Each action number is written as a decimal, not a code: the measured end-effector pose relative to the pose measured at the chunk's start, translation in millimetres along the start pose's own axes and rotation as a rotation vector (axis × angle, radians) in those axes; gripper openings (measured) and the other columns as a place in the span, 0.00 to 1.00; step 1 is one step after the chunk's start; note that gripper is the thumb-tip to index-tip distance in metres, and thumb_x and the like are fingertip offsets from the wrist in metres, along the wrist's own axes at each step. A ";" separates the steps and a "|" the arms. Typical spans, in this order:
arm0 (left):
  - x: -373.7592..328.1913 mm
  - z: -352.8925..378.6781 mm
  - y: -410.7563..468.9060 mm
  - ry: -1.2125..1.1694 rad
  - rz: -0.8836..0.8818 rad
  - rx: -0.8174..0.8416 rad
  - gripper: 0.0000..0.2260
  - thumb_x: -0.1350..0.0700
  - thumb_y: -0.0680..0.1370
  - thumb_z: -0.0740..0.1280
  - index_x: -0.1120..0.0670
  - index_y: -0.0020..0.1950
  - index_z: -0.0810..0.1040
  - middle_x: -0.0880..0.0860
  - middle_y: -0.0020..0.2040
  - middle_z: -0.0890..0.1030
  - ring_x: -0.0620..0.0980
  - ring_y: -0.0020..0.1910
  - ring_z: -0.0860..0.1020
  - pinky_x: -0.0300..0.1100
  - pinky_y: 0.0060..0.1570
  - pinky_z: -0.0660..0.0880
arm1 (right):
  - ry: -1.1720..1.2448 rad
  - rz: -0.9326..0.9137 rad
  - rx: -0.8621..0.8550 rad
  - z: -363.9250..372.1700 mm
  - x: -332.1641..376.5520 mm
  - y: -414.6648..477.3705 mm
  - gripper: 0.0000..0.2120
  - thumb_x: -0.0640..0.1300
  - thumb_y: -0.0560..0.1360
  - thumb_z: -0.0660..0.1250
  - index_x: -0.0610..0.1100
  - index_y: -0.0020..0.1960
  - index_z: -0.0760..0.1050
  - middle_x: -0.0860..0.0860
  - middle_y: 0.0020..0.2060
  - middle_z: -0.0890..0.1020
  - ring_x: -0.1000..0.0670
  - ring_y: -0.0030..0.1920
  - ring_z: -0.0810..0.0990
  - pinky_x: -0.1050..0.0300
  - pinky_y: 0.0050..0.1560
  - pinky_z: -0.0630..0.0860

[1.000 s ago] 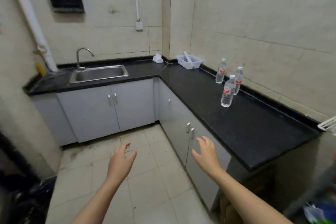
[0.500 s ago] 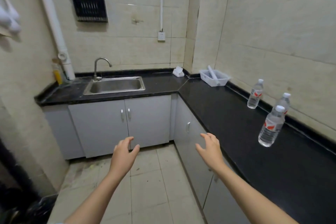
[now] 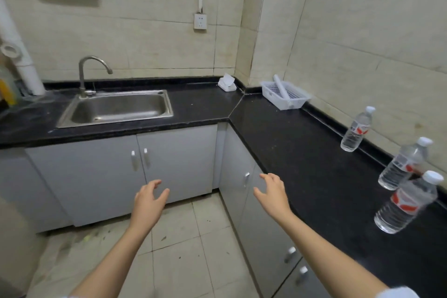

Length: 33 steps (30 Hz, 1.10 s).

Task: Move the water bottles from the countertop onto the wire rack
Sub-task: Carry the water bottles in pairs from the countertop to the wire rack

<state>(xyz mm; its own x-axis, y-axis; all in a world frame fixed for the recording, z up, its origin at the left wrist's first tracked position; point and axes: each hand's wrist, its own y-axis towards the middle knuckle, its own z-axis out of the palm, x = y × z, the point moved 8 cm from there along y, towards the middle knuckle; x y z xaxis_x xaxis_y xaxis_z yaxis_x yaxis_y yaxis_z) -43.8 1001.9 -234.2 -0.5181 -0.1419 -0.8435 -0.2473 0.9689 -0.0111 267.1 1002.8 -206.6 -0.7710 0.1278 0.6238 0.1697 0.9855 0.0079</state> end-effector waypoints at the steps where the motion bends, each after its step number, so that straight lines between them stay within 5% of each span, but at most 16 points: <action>1: -1.8 7.9 22.1 -0.018 0.003 0.021 0.17 0.56 0.77 0.63 0.59 0.65 0.71 0.60 0.64 0.72 0.58 0.65 0.69 0.53 0.65 0.66 | -0.005 0.026 -0.016 1.6 -1.4 16.2 0.22 0.42 0.76 0.61 0.41 0.68 0.64 0.41 0.70 0.63 0.44 0.71 0.59 0.55 0.68 0.59; 11: -53.9 118.9 204.8 0.019 0.122 0.261 0.16 0.59 0.76 0.65 0.63 0.62 0.73 0.64 0.62 0.74 0.62 0.62 0.72 0.55 0.63 0.67 | -0.009 0.394 -0.165 -19.3 -54.3 112.7 0.22 0.44 0.76 0.62 0.42 0.69 0.64 0.43 0.70 0.63 0.45 0.71 0.59 0.56 0.68 0.60; 18: -96.3 270.8 211.8 0.045 0.185 0.559 0.16 0.59 0.75 0.67 0.63 0.61 0.74 0.64 0.60 0.76 0.62 0.59 0.74 0.53 0.61 0.69 | 0.052 0.631 -0.373 -80.6 -151.6 127.1 0.22 0.43 0.75 0.63 0.41 0.68 0.65 0.43 0.69 0.65 0.44 0.69 0.63 0.52 0.67 0.62; 28: -241.8 425.2 249.3 0.139 0.384 0.644 0.16 0.56 0.75 0.66 0.58 0.62 0.74 0.59 0.59 0.76 0.57 0.60 0.73 0.49 0.60 0.68 | 0.315 0.817 -0.823 -190.0 -288.6 171.3 0.27 0.39 0.73 0.67 0.35 0.69 0.62 0.36 0.67 0.67 0.38 0.68 0.64 0.46 0.69 0.60; 33: -251.4 497.6 229.0 0.179 0.355 0.781 0.18 0.56 0.74 0.67 0.57 0.63 0.73 0.58 0.60 0.76 0.56 0.62 0.72 0.48 0.62 0.68 | 0.455 0.969 -1.020 -210.1 -331.0 166.5 0.30 0.40 0.72 0.68 0.37 0.70 0.59 0.34 0.67 0.64 0.36 0.67 0.65 0.48 0.66 0.62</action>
<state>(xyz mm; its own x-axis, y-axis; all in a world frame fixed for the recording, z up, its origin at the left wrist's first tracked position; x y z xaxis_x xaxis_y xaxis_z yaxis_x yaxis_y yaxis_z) 437.2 1360.3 -291.8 -0.5951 0.2285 -0.7705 0.5505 0.8144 -0.1837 679.5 1101.0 -247.6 0.1138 0.4397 0.8909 0.9912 0.0112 -0.1321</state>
